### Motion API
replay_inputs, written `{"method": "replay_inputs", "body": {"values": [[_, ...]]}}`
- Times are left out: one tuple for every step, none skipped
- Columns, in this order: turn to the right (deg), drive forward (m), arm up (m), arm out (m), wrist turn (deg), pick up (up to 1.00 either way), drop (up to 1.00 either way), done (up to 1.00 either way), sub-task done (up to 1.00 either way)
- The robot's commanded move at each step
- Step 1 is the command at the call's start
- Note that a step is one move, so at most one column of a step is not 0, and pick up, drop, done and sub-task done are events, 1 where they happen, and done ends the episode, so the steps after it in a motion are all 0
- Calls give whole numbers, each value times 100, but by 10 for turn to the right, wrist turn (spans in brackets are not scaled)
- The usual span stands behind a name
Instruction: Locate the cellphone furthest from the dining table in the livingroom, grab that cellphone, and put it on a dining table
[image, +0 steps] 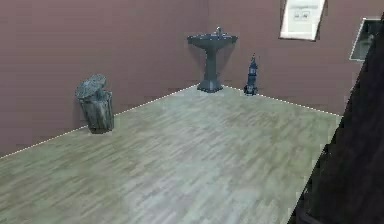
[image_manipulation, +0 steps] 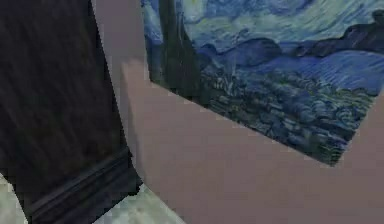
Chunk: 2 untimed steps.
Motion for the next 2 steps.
{"method": "replay_inputs", "body": {"values": [[0,90,0,0,0,0,0,0,0],[390,0,0,0,0,0,0,0,0]]}}
